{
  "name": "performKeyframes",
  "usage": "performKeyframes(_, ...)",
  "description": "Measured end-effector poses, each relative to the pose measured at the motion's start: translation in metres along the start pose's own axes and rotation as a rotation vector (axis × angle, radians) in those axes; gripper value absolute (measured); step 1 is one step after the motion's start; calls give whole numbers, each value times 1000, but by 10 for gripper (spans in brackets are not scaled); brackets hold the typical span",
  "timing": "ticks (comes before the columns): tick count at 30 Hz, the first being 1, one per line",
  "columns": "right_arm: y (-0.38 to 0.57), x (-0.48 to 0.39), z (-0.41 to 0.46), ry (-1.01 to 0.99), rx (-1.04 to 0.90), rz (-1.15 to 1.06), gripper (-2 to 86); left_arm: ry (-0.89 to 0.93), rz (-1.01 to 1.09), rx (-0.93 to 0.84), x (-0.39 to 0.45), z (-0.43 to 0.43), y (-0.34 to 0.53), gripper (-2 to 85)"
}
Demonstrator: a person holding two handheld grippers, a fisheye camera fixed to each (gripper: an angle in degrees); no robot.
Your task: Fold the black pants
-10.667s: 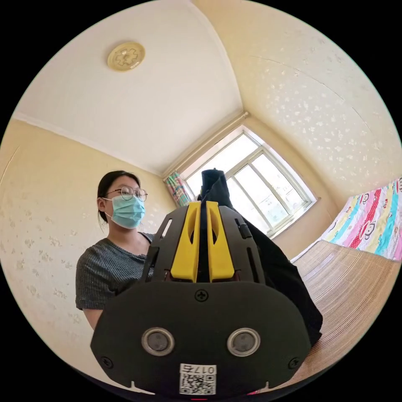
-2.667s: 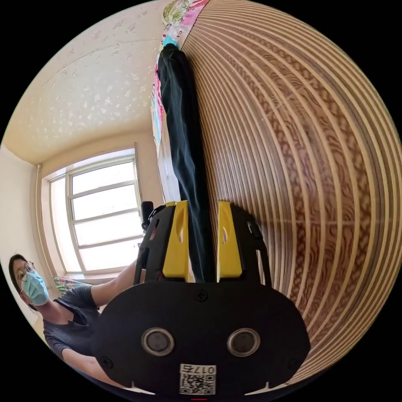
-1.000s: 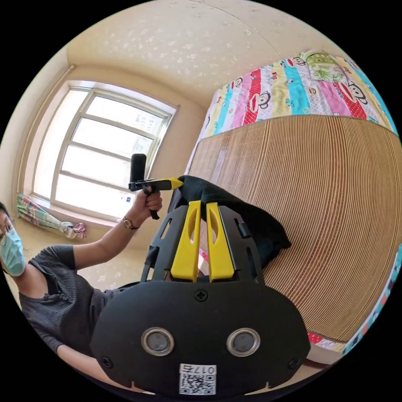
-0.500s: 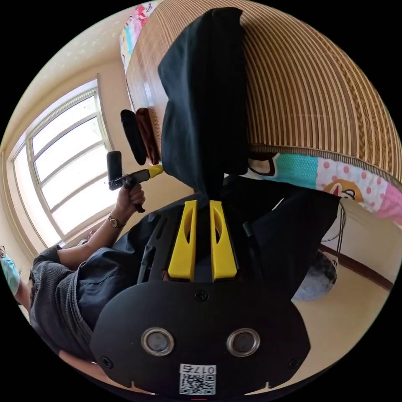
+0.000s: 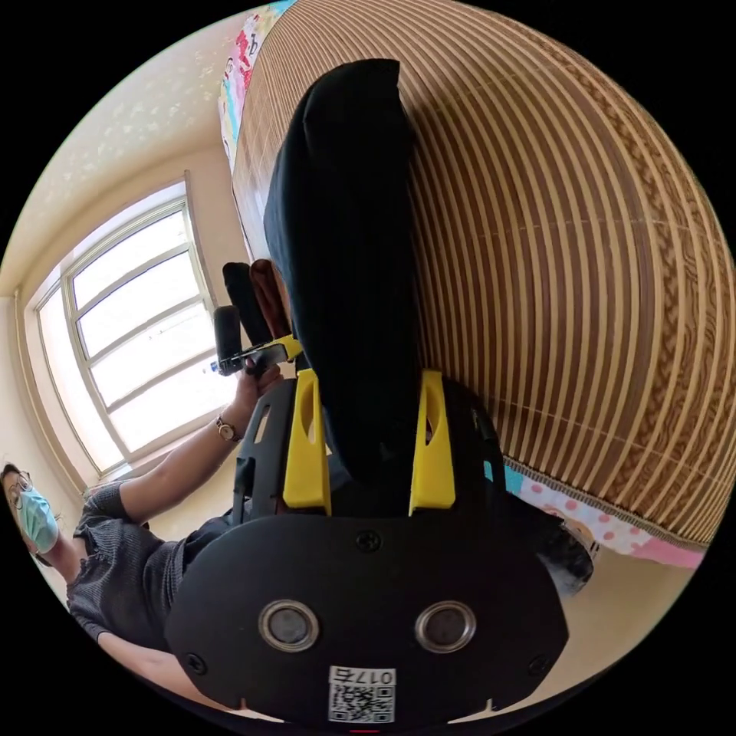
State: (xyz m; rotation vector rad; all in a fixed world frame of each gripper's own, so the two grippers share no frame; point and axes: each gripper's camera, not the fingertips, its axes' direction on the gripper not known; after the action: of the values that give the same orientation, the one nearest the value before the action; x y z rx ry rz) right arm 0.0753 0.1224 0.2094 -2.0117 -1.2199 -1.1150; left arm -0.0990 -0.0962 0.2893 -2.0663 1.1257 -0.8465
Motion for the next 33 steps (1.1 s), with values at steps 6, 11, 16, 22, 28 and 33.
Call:
performKeyframes(6, 4, 7, 4, -58, -25, 51, 122, 41, -74, 28, -1, 7, 6, 81)
performKeyframes(11, 23, -48, 8, -106, -80, -71, 93, -35, 36, 96, 24, -28, 39, 41)
performKeyframes(16, 21, -138, 48, -112, -158, -235, 85, -160, 10, 208, 24, -102, 90, 39)
performKeyframes(22, -5, -269, 121, -216, -211, -423, 85, -296, 11, 388, 8, -249, 153, 39)
performKeyframes(28, -52, -369, 217, -244, -199, -525, 89, -515, -73, 552, -23, -383, 193, 54)
performKeyframes(33, -84, -337, 299, -76, -275, -350, 63, -571, -422, 975, -113, -398, 213, 64)
